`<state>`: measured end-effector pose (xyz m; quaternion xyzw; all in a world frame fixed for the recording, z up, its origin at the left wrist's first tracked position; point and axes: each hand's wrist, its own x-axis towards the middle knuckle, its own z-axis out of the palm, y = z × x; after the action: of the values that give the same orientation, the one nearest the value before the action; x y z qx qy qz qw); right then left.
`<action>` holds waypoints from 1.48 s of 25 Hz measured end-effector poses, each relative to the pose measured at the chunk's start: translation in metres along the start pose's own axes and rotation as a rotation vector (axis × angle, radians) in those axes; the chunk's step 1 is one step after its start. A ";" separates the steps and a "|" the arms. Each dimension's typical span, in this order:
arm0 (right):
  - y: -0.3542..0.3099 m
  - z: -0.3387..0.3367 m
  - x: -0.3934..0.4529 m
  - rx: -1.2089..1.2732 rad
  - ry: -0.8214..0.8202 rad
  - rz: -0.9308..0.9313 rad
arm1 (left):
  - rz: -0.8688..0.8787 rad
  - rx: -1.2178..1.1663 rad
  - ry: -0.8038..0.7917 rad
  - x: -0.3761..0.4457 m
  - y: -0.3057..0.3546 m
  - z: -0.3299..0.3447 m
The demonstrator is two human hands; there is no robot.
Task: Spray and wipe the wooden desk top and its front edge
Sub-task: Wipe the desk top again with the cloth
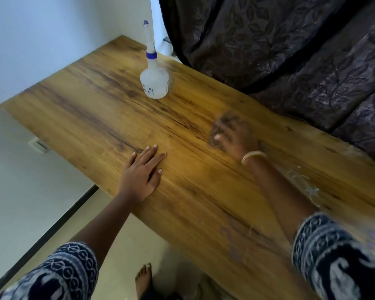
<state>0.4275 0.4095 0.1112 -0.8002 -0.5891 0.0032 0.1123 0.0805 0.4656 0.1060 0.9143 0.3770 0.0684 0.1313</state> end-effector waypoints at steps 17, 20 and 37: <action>0.026 -0.005 0.078 -0.037 -0.130 0.280 | -0.015 -0.027 0.025 0.004 -0.002 0.002; 0.023 -0.008 0.094 -0.057 -0.229 0.570 | -0.021 -0.011 0.030 0.004 -0.001 0.003; -0.051 0.008 0.084 -0.058 -0.115 -0.021 | -0.030 -0.034 0.020 0.004 -0.004 0.003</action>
<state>0.4041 0.5045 0.1238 -0.7955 -0.6026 0.0308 0.0552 0.0816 0.4707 0.1018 0.9054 0.3908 0.0819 0.1441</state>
